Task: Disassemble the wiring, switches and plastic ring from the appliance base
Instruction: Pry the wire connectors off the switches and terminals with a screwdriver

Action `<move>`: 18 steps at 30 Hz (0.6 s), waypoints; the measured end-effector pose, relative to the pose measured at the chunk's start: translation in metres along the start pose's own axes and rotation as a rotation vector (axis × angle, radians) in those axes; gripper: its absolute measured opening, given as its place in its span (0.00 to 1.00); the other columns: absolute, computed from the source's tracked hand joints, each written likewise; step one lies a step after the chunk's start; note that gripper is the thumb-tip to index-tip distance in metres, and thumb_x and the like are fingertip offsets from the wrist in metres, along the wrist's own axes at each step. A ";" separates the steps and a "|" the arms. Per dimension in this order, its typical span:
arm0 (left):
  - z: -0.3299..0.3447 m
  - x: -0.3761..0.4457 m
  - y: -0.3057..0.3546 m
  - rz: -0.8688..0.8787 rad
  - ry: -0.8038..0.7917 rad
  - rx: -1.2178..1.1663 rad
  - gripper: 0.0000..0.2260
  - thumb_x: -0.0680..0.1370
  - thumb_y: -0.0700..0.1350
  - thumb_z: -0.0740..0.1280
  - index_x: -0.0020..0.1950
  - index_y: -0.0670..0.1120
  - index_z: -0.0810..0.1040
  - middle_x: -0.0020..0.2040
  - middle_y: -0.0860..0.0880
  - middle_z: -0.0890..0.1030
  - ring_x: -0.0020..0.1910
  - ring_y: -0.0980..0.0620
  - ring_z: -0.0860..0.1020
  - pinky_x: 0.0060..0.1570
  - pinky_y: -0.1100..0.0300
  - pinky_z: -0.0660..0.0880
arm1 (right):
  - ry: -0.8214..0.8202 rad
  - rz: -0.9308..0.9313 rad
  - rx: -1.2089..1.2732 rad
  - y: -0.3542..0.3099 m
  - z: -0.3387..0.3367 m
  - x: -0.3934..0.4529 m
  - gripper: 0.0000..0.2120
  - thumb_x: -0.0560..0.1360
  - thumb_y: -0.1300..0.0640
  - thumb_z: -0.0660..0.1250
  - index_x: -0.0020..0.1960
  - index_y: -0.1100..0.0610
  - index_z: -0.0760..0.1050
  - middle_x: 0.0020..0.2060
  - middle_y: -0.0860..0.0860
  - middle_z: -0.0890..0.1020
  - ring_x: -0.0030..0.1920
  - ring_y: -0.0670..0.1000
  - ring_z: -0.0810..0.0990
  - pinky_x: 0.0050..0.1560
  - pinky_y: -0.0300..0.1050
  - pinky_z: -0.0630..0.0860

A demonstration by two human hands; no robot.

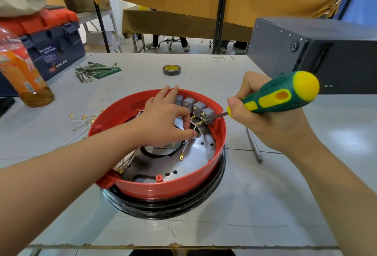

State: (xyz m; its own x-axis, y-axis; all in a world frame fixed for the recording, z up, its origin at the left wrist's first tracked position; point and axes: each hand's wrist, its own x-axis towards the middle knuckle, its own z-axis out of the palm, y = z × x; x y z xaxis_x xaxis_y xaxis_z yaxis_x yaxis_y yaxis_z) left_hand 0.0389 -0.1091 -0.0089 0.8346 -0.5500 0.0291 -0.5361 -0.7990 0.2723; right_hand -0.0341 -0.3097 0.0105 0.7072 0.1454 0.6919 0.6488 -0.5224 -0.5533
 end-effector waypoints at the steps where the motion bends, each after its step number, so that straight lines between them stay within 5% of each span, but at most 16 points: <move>1: 0.000 0.000 0.000 -0.001 0.002 0.002 0.10 0.72 0.60 0.68 0.43 0.55 0.77 0.79 0.47 0.44 0.77 0.48 0.40 0.72 0.44 0.44 | -0.020 -0.014 0.000 -0.001 0.000 0.001 0.12 0.72 0.62 0.67 0.33 0.64 0.68 0.26 0.53 0.73 0.29 0.47 0.70 0.32 0.26 0.64; 7: 0.000 0.000 0.000 0.001 0.003 0.019 0.10 0.72 0.60 0.67 0.43 0.56 0.76 0.79 0.47 0.44 0.77 0.48 0.40 0.72 0.44 0.44 | 0.057 0.066 0.044 0.005 -0.003 0.011 0.12 0.72 0.62 0.66 0.34 0.67 0.68 0.28 0.62 0.74 0.30 0.48 0.72 0.32 0.31 0.67; 12: 0.001 0.000 0.000 0.016 0.014 0.023 0.08 0.72 0.59 0.68 0.43 0.56 0.76 0.79 0.46 0.45 0.77 0.47 0.41 0.72 0.45 0.45 | 0.110 0.212 0.239 0.016 0.007 0.011 0.12 0.70 0.62 0.65 0.31 0.59 0.66 0.22 0.45 0.71 0.26 0.42 0.70 0.31 0.29 0.66; 16: 0.001 0.001 -0.002 0.023 0.020 0.023 0.08 0.72 0.60 0.68 0.43 0.57 0.76 0.79 0.47 0.45 0.77 0.48 0.41 0.72 0.45 0.45 | 0.028 0.181 0.168 0.013 0.025 0.005 0.13 0.70 0.62 0.66 0.32 0.67 0.66 0.27 0.63 0.72 0.29 0.52 0.69 0.31 0.33 0.65; 18: 0.002 0.001 -0.002 0.024 0.020 0.021 0.08 0.72 0.60 0.68 0.42 0.57 0.76 0.79 0.47 0.45 0.77 0.48 0.41 0.73 0.45 0.45 | 0.059 0.159 0.178 0.010 0.019 0.007 0.13 0.70 0.63 0.65 0.32 0.69 0.66 0.26 0.61 0.70 0.28 0.47 0.69 0.31 0.31 0.65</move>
State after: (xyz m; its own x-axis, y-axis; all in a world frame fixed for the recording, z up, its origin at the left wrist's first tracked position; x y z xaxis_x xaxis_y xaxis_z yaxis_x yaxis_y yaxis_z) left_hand 0.0409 -0.1087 -0.0109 0.8239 -0.5640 0.0547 -0.5581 -0.7909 0.2511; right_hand -0.0175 -0.2979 0.0009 0.7902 0.0208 0.6125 0.5734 -0.3777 -0.7270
